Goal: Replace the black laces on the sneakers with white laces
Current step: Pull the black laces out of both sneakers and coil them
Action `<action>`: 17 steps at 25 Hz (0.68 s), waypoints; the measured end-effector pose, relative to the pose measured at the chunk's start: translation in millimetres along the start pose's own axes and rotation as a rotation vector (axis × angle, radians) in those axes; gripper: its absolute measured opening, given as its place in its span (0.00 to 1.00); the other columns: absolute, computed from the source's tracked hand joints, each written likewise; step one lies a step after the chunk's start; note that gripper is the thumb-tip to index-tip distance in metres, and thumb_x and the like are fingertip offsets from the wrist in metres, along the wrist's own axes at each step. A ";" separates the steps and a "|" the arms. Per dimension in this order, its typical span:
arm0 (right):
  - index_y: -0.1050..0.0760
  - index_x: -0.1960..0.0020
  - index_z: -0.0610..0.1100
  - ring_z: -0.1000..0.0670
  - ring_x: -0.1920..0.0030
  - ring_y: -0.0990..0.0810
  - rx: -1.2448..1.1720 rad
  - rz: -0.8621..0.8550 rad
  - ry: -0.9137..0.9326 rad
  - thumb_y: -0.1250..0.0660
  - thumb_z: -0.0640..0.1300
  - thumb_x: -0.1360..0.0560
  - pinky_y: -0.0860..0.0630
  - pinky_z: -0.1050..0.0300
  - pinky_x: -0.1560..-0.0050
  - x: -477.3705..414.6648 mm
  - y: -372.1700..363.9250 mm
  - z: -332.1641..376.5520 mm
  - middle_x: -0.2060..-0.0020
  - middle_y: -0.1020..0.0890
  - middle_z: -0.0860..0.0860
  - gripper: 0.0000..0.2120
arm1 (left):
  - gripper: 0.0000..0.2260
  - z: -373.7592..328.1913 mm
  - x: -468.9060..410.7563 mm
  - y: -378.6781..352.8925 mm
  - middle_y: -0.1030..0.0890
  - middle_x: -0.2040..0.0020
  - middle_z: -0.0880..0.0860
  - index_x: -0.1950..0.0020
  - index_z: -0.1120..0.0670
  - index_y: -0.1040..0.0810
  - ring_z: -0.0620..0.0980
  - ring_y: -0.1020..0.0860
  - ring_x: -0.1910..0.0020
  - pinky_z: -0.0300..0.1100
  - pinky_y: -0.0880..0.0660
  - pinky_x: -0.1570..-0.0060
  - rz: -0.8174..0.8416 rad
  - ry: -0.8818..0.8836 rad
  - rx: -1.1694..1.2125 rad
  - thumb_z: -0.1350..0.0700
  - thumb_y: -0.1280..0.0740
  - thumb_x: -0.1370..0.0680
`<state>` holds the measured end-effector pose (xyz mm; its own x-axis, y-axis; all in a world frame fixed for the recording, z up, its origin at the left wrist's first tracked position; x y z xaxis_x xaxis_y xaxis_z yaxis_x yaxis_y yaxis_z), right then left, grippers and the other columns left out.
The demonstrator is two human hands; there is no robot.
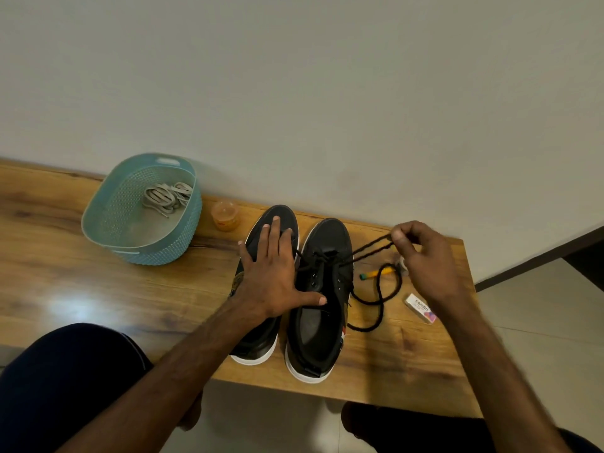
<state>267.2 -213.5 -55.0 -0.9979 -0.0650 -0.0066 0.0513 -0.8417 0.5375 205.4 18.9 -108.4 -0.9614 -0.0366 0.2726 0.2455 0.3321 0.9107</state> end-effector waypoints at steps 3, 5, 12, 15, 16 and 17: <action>0.22 0.44 0.50 0.53 0.43 0.25 0.321 0.056 0.126 0.33 0.43 0.21 0.27 0.52 0.42 7.7 -11.8 4.5 0.42 0.23 0.53 0.07 | 0.62 -1.1 0.4 0.0 0.69 0.22 0.54 0.20 0.55 0.62 0.54 0.68 0.23 0.68 0.62 0.28 -0.002 -0.006 -0.010 0.25 0.33 0.37; 0.24 0.37 0.51 0.50 0.38 0.28 0.462 0.172 0.246 0.37 0.48 0.19 0.30 0.47 0.37 18.6 -43.2 15.0 0.39 0.23 0.53 0.12 | 0.61 -1.4 0.1 -0.1 0.69 0.22 0.54 0.20 0.55 0.61 0.54 0.68 0.23 0.68 0.63 0.29 -0.003 -0.010 -0.005 0.24 0.33 0.37; 0.22 0.46 0.51 0.49 0.43 0.26 0.776 0.158 0.292 0.36 0.45 0.20 0.33 0.47 0.39 17.0 -50.8 17.4 0.48 0.21 0.54 0.06 | 0.61 -1.3 0.8 0.3 0.70 0.22 0.54 0.20 0.55 0.62 0.54 0.68 0.23 0.68 0.62 0.29 0.010 -0.001 -0.013 0.25 0.32 0.37; 0.20 0.49 0.45 0.48 0.49 0.22 0.407 -0.219 0.101 0.35 0.39 0.21 0.28 0.52 0.50 3.1 6.8 10.0 0.51 0.20 0.50 0.05 | 0.61 -0.8 0.2 -0.2 0.70 0.22 0.54 0.21 0.55 0.62 0.54 0.68 0.23 0.70 0.61 0.29 0.027 0.009 -0.003 0.26 0.31 0.37; 0.20 0.49 0.44 0.47 0.49 0.22 0.322 -0.298 0.032 0.35 0.39 0.21 0.29 0.54 0.51 2.0 20.1 4.8 0.51 0.20 0.49 0.05 | 0.61 -1.2 0.3 0.1 0.70 0.22 0.54 0.20 0.55 0.62 0.54 0.68 0.23 0.70 0.61 0.29 0.030 0.009 0.001 0.26 0.31 0.37; 0.21 0.48 0.44 0.45 0.47 0.22 0.354 -0.328 0.012 0.35 0.40 0.21 0.28 0.53 0.50 2.1 25.1 2.2 0.50 0.20 0.48 0.05 | 0.61 -1.7 0.4 0.3 0.70 0.22 0.54 0.20 0.55 0.62 0.54 0.68 0.23 0.70 0.61 0.29 0.031 0.007 0.005 0.26 0.31 0.37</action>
<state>266.3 -233.6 -39.7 -0.9584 0.1654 -0.2327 -0.2853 -0.5846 0.7595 205.4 17.4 -107.5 -0.9525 -0.0328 0.3027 0.2745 0.3377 0.9003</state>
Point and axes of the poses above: each hand's wrist, its own x-axis away from the middle knuckle, its own y-axis out of the back of the hand, z = x × y, the point moved 5 cm from there along -x, towards the middle knuckle
